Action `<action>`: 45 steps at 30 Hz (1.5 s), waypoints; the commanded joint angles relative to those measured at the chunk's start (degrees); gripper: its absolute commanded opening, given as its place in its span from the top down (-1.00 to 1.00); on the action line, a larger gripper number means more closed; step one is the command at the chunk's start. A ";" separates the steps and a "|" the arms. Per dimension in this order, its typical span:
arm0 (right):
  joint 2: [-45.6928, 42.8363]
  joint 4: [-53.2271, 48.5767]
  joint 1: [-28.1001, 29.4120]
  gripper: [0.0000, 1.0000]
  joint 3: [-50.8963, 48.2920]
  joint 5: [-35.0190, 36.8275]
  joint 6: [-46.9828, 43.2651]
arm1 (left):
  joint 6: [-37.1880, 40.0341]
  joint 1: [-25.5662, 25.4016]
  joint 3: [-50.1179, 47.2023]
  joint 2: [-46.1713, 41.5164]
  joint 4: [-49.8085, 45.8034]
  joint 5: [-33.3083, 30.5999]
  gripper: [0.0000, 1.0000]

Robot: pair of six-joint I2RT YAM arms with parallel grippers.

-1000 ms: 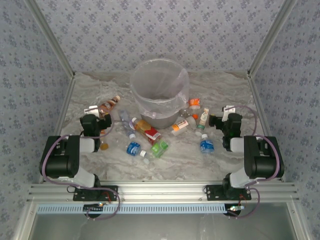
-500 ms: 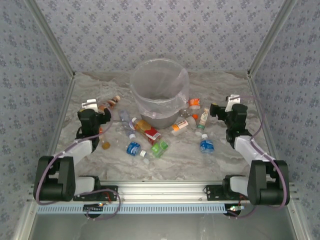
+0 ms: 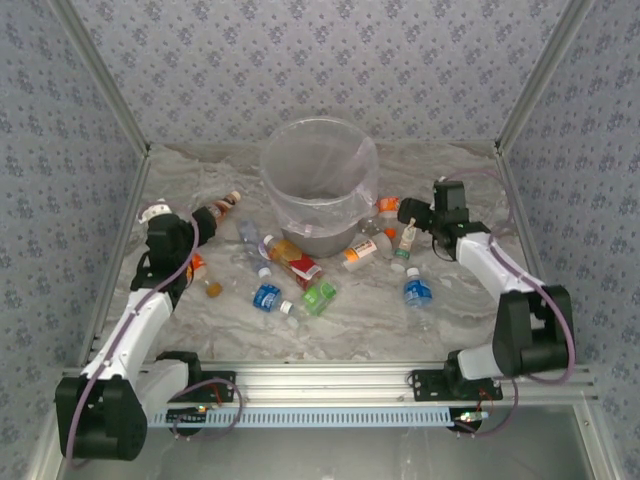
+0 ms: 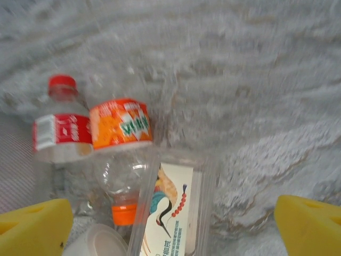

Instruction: Put the plastic bottles in the bin

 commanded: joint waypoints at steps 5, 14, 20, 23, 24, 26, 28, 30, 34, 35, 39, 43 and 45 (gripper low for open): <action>12.50 -14.88 2.12 -0.97 10.54 3.68 3.36 | -5.70 -0.29 1.94 -2.68 -9.27 5.62 -0.99; 24.75 -15.37 3.69 -0.73 19.81 8.31 7.15 | -6.68 -0.25 4.63 -0.25 -15.24 4.93 -0.99; 26.08 -11.43 3.70 -0.37 19.21 7.98 8.28 | -6.48 -0.16 4.70 -1.08 -17.65 2.61 -0.99; 25.49 -11.25 3.70 -0.30 18.89 8.48 7.98 | -6.77 -0.18 4.76 -1.26 -18.37 2.56 -0.99; 24.89 -11.08 3.70 -0.28 18.39 8.77 7.78 | -6.98 -0.16 4.74 -1.22 -18.60 2.40 -0.99; 23.32 -10.01 3.70 -0.21 17.03 9.19 7.29 | -7.29 -0.19 4.59 -1.18 -18.73 2.31 -0.99; 21.01 -8.55 3.67 -0.11 13.96 9.70 6.62 | -7.72 -0.06 4.71 -1.02 -19.27 1.74 -0.99; 18.31 -7.26 3.62 -0.05 11.94 10.68 6.01 | -8.60 0.18 5.15 -0.76 -20.37 1.50 -0.99; 12.86 -5.13 2.74 0.01 9.39 11.25 5.22 | -8.63 0.38 5.47 -1.23 -22.50 0.85 -0.99; 11.19 -4.77 2.49 0.01 9.11 11.50 5.04 | -8.70 0.53 5.38 -1.41 -22.86 0.32 -0.99; 4.05 -2.09 1.72 0.05 7.26 12.07 4.59 | -8.79 2.17 5.30 -1.91 -24.24 0.86 -0.99; -2.85 0.77 1.52 0.09 6.70 10.41 4.42 | -9.90 4.06 4.53 -2.26 -24.44 2.53 -0.99; -6.41 2.65 1.59 0.10 6.78 8.04 4.14 | -10.68 4.66 3.76 -2.47 -24.21 3.38 -0.99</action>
